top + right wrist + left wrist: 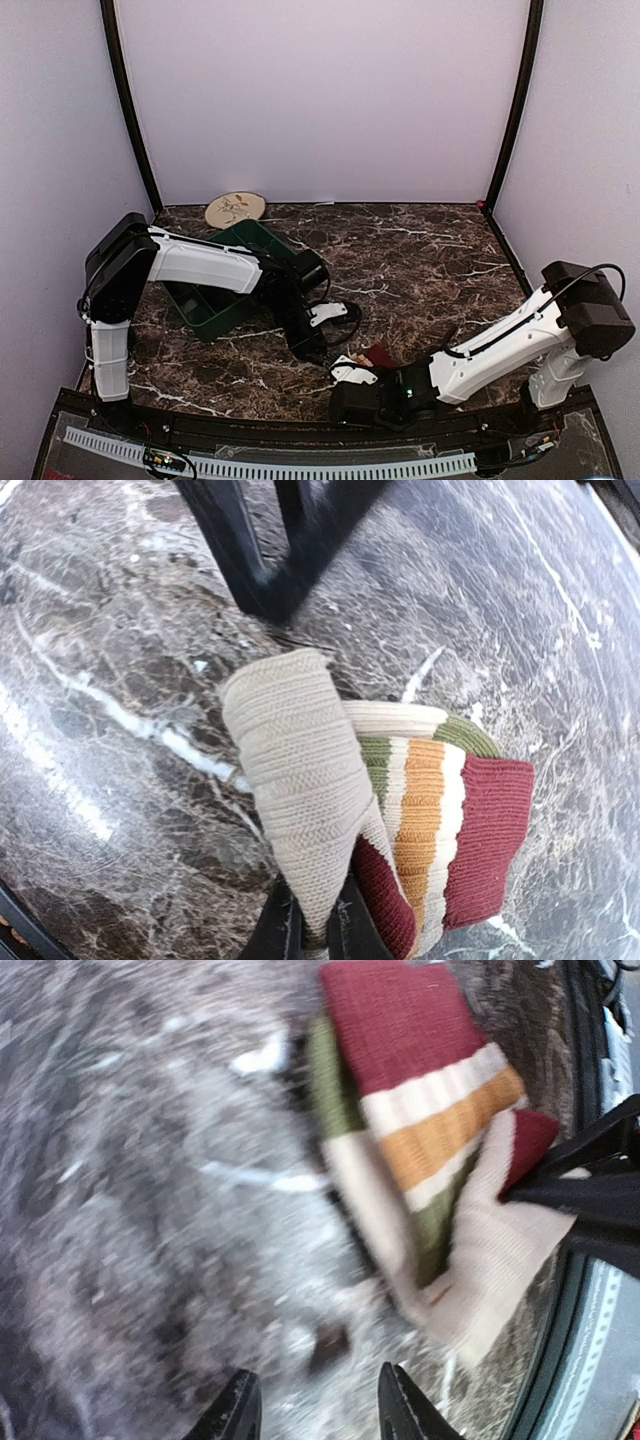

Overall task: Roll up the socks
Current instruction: Roll the sock at the center of the board.

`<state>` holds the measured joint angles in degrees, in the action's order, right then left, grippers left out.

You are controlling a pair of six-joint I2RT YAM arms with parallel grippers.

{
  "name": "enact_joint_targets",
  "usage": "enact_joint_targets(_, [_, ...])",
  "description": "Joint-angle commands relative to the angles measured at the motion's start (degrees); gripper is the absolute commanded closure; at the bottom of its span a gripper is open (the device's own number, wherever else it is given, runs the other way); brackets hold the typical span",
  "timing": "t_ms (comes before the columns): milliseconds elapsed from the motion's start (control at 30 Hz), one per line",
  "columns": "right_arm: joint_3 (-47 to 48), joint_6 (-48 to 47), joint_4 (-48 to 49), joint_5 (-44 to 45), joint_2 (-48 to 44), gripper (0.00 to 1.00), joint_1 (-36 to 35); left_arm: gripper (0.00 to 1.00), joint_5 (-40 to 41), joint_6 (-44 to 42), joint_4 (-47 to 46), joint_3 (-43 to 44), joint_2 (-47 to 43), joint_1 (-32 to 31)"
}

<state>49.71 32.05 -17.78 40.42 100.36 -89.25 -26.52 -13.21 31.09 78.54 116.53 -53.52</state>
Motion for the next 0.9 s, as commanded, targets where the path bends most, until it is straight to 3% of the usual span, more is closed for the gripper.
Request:
enact_joint_targets(0, [-0.6, 3.6, -2.1, -3.0, -3.4, 1.0, 2.0, 0.57, 4.1, 1.5, 2.3, -2.1, -2.6, 1.2])
enact_joint_targets(500, [-4.9, 7.3, 1.4, -17.2, -7.6, 1.0, 7.7, 0.56, 6.3, 7.4, -2.1, -6.7, -8.7, 1.3])
enact_joint_targets(867, [-8.7, 13.2, 4.9, -25.8, -10.0, 1.0, 10.9, 0.55, 14.1, 10.2, -16.4, -16.1, -18.5, -4.1])
